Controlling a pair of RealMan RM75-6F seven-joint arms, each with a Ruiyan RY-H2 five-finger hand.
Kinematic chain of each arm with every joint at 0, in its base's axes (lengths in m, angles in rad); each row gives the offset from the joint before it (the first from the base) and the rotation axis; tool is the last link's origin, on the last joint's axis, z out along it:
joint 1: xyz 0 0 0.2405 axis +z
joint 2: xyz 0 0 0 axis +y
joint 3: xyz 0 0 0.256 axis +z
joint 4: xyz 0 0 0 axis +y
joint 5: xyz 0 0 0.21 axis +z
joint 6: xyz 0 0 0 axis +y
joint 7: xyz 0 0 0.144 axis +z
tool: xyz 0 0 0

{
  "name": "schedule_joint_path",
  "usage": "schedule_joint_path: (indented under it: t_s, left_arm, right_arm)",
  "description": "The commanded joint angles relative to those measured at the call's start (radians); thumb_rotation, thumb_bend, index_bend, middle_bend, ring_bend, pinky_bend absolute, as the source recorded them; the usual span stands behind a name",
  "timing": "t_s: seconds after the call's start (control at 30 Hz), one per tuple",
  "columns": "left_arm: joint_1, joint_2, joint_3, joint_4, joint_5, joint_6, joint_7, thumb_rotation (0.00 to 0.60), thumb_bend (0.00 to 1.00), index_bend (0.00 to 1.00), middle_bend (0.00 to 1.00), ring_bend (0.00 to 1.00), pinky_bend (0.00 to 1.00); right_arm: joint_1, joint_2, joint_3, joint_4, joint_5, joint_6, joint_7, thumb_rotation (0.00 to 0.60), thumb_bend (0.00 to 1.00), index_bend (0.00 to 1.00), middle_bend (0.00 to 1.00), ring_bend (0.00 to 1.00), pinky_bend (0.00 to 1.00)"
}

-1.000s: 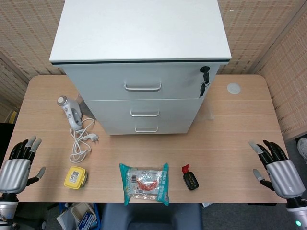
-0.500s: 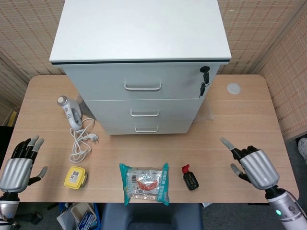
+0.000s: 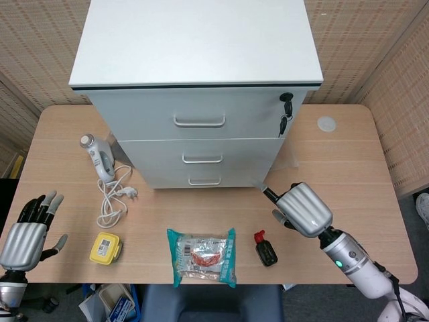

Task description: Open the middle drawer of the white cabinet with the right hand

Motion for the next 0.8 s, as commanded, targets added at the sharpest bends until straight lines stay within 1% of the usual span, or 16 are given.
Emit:
schedule_joint_path:
  t_s: [0.03, 0.13, 0.3, 0.47, 0.6, 0.8]
  left_arm:
    - [0.000, 0.001, 0.000, -0.002, 0.001, 0.001, 0.001, 0.600, 0.29, 0.00, 0.00, 0.00, 0.09]
    - [-0.001, 0.003, 0.001, -0.004, 0.003, 0.000, 0.003, 0.600, 0.29, 0.00, 0.00, 0.00, 0.09]
    - [-0.001, 0.005, 0.002, -0.005, 0.002, -0.002, 0.006, 0.600, 0.29, 0.00, 0.00, 0.00, 0.09]
    - [-0.004, 0.007, 0.001, -0.009, 0.007, -0.003, 0.010, 0.600, 0.29, 0.00, 0.00, 0.00, 0.08]
    - [-0.004, 0.009, 0.002, -0.012, 0.011, -0.001, 0.011, 0.600, 0.29, 0.00, 0.00, 0.00, 0.08]
    - [-0.005, 0.013, 0.003, -0.013, 0.012, -0.003, 0.011, 0.600, 0.29, 0.00, 0.00, 0.00, 0.09]
  right_arm:
    - [0.064, -0.018, 0.048, -0.042, 0.101, -0.062, -0.066, 0.600, 0.34, 0.04, 0.85, 0.91, 0.76]
    - [0.106, -0.032, 0.069, -0.055, 0.168, -0.088, -0.110, 0.600, 0.34, 0.11, 0.86, 0.92, 0.76]
    - [0.159, -0.052, 0.085, -0.079, 0.245, -0.102, -0.172, 0.600, 0.34, 0.17, 0.86, 0.92, 0.76]
    - [0.205, -0.057, 0.100, -0.102, 0.335, -0.106, -0.219, 0.600, 0.34, 0.18, 0.87, 0.92, 0.76]
    - [0.250, -0.047, 0.114, -0.130, 0.431, -0.101, -0.274, 0.600, 0.34, 0.18, 0.88, 0.92, 0.76]
    - [0.310, -0.037, 0.114, -0.164, 0.548, -0.070, -0.362, 0.600, 0.34, 0.20, 0.88, 0.93, 0.76]
